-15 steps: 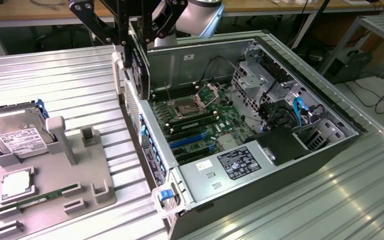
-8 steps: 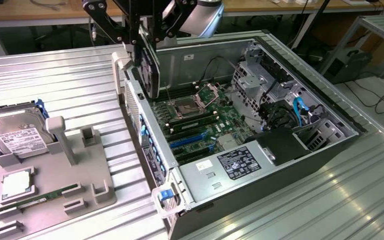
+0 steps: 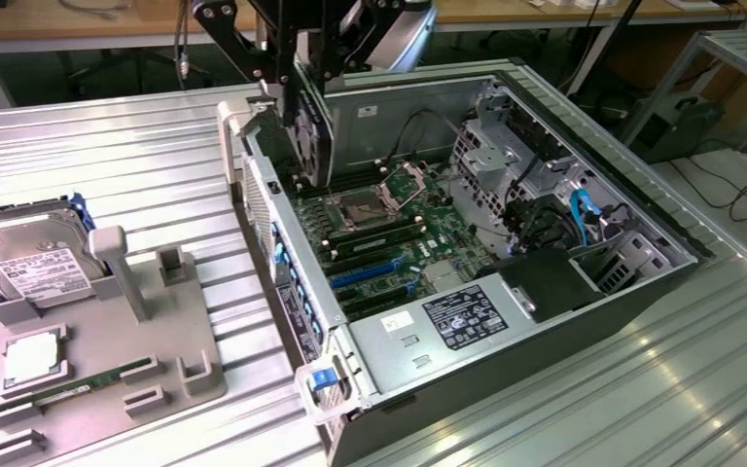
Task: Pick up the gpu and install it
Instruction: 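Pick up the gpu and move the gpu toward the slot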
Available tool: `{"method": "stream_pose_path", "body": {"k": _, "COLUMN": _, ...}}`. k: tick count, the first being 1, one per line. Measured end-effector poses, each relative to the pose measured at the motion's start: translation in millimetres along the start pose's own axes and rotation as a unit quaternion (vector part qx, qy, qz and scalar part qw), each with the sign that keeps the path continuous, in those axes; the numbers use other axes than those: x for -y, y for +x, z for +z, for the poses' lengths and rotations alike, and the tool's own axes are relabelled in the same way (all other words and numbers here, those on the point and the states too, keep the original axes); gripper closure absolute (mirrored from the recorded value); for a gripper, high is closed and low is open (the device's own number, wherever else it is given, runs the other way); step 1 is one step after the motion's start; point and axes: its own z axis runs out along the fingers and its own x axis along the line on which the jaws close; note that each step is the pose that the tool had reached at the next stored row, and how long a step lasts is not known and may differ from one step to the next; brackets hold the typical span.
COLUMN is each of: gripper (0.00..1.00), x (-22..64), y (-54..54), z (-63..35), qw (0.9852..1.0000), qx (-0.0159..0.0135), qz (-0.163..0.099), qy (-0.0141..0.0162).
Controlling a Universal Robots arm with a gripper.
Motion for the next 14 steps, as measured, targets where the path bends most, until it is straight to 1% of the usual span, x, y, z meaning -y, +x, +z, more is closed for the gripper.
{"method": "stream_pose_path", "body": {"k": 2, "gripper": 0.73, "x": 0.0, "y": -2.7, "z": 0.1, "qw": 1.0, "qx": 0.0, "qz": 0.0, "qy": 0.0}}
{"method": "stream_pose_path", "body": {"k": 5, "gripper": 0.73, "x": -0.2, "y": -9.6, "z": 0.2, "qw": 1.0, "qx": 0.0, "qz": 0.0, "qy": 0.0}}
{"method": "stream_pose_path", "body": {"k": 14, "gripper": 0.73, "x": -0.4, "y": -22.2, "z": 0.6, "qw": 1.0, "qx": 0.0, "qz": 0.0, "qy": 0.0}}
